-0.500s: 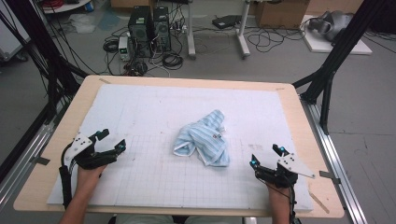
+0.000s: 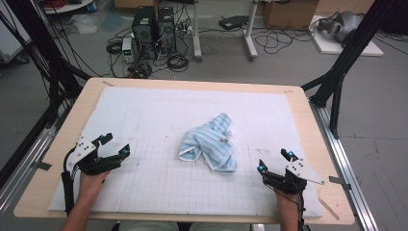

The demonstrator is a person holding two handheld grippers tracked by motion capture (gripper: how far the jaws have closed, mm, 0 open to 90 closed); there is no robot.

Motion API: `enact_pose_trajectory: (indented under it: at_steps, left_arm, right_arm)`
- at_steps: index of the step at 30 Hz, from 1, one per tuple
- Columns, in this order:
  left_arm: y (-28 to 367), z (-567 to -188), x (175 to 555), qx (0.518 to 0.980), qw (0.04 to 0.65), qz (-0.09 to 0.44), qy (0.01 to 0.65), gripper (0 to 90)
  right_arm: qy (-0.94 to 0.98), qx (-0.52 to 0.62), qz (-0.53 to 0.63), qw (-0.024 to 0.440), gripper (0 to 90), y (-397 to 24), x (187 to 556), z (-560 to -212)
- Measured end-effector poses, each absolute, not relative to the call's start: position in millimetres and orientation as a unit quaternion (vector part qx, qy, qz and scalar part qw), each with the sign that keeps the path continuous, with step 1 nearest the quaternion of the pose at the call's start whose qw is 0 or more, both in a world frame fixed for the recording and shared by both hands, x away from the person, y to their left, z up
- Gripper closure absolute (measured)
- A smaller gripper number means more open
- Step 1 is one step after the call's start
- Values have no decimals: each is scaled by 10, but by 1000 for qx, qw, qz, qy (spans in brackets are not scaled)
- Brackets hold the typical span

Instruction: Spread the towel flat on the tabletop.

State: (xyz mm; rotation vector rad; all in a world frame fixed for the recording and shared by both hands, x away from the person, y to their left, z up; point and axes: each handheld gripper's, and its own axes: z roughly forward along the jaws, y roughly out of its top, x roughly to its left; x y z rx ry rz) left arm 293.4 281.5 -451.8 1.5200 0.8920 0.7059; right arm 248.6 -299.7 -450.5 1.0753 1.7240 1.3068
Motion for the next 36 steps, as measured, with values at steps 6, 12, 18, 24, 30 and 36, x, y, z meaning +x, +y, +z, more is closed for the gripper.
enact_pose_trajectory:
  at_steps: [6, 12, 18, 24, 30, 36]
  left_arm:
    - [2819, -4518, 2930, 648, 583, 305, 384, 159]
    - [2824, -4518, 2939, 646, 583, 302, 389, 162]
    - [2813, -4518, 2931, 649, 581, 305, 385, 162]
    - [2817, -4518, 2932, 649, 581, 303, 386, 162]
    - [2819, -4518, 2932, 649, 582, 302, 386, 163]
    - [2822, -4518, 2934, 648, 582, 303, 387, 164]
  right_arm:
    - [665, 421, 501, 361, 116, -2990, 2477, -4497]
    - [660, 437, 524, 315, 116, -2867, 2538, -4428]
    - [697, 404, 525, 275, 117, -2490, 2690, -4268]
    - [755, 368, 483, 249, 160, -1952, 3047, -4109]
    - [797, 359, 428, 230, 204, -1624, 3366, -4101]
    - [811, 351, 410, 225, 271, -1524, 3462, -4102]
